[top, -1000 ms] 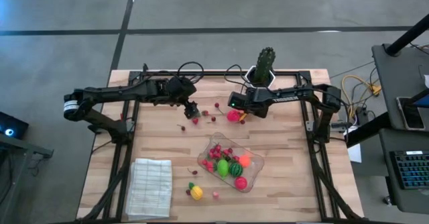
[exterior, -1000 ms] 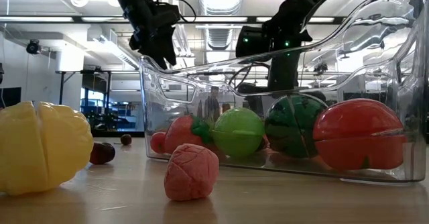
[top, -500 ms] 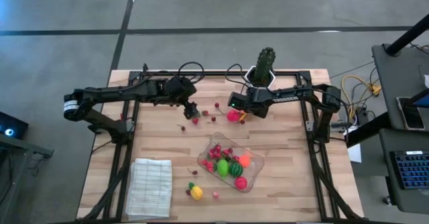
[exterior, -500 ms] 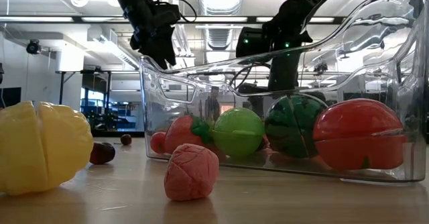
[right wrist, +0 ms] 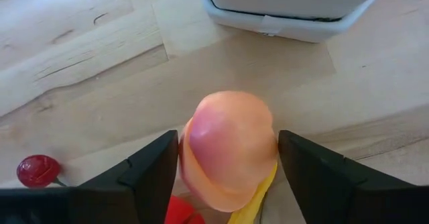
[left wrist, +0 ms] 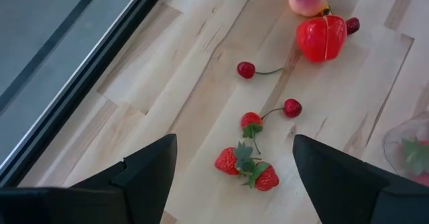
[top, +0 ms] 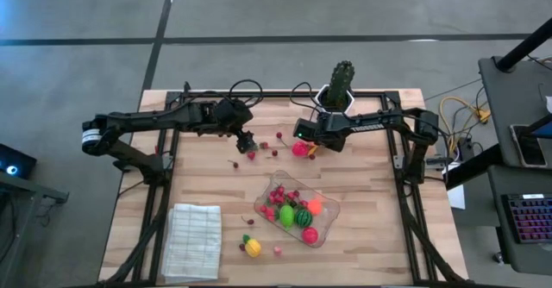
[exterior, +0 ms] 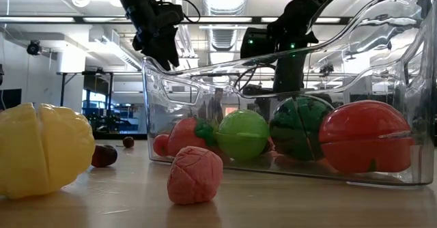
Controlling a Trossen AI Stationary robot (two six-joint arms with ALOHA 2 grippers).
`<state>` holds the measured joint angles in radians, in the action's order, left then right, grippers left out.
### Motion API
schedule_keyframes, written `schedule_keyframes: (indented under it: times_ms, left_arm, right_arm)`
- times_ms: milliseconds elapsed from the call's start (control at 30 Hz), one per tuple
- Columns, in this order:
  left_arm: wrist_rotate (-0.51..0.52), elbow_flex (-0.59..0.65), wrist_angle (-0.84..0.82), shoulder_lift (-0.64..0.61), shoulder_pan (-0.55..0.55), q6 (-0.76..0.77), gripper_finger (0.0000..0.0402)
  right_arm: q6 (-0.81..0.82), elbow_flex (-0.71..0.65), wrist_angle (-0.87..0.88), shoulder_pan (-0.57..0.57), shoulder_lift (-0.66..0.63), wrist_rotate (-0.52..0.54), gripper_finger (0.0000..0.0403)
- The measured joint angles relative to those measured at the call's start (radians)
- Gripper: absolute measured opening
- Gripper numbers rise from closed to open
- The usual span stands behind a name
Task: Pick and placing Produce into tupperware
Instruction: Put the pink peach into the transparent bin
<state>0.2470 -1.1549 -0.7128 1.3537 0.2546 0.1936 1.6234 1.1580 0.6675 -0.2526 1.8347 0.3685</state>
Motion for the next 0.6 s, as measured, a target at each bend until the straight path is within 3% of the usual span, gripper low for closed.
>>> schedule_keyframes:
  times_ms: [600]
  left_arm:
    - [0.000,0.000,0.001,0.000,0.001,0.000,0.0283]
  right_arm:
    - [0.074,-0.001,0.015,0.079,-0.049,0.041,0.0226]
